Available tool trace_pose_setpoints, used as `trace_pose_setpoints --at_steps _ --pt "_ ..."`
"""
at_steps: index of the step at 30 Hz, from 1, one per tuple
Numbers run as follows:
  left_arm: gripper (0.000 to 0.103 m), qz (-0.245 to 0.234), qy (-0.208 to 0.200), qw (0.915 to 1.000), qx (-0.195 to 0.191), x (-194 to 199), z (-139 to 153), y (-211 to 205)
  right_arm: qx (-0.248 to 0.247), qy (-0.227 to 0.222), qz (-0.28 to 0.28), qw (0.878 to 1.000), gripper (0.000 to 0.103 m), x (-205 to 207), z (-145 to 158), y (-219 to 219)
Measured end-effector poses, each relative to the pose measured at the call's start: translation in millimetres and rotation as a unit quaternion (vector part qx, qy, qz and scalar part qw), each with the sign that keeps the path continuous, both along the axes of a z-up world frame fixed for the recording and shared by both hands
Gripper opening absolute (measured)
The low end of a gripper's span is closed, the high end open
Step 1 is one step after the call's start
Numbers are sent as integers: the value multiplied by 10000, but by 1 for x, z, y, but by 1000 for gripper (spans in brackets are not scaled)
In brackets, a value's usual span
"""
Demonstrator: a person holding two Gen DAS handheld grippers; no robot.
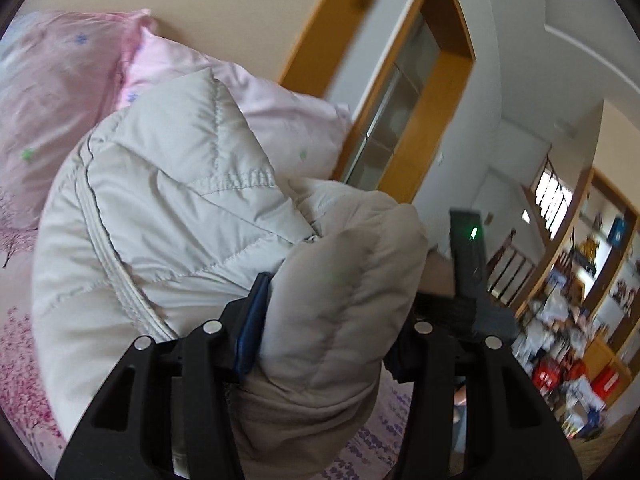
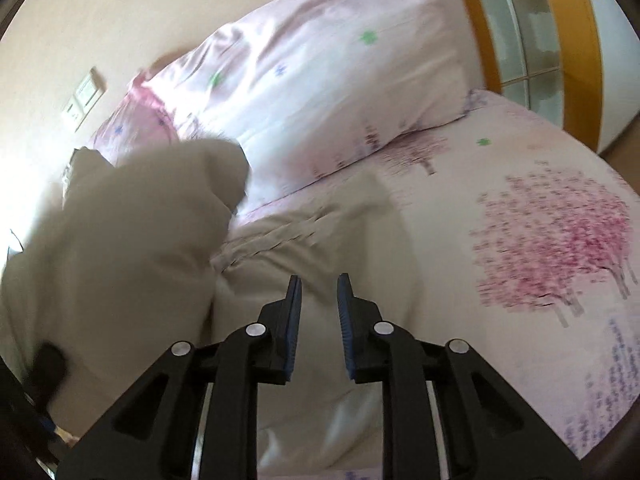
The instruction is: Fold large clothes
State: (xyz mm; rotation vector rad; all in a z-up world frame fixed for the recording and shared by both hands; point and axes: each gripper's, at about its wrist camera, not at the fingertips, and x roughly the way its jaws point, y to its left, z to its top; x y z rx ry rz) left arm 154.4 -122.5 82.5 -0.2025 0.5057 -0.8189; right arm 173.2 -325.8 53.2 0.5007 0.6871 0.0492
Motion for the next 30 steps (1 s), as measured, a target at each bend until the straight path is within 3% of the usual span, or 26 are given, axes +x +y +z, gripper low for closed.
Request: trace_pose_setpoints --at_steps 2,6,11,16,22,30 --pt "49 -53 -47 9998 170 2 -4 -15 36 -63 -123 9999 31 5 2 -12" --pt "49 -101 -163 9985 520 1 -14 -40 183 -287 -147 9993 35 -1 17 -35" --pt "49 -145 -466 9933 1047 -1 -24 -66 894 -542 708 9920 62 6 40 -45" --pt "53 -293 -693 9860 1488 -7 -36 -93 1036 -234 1602 9814 64 29 54 -26" --pt "56 -445 -787 9801 1766 -7 -48 -117 505 338 1822 9814 64 60 45 -5" --pt "57 -501 -683 9779 1913 -1 -59 -135 804 765 2214 9688 63 78 25 -6"
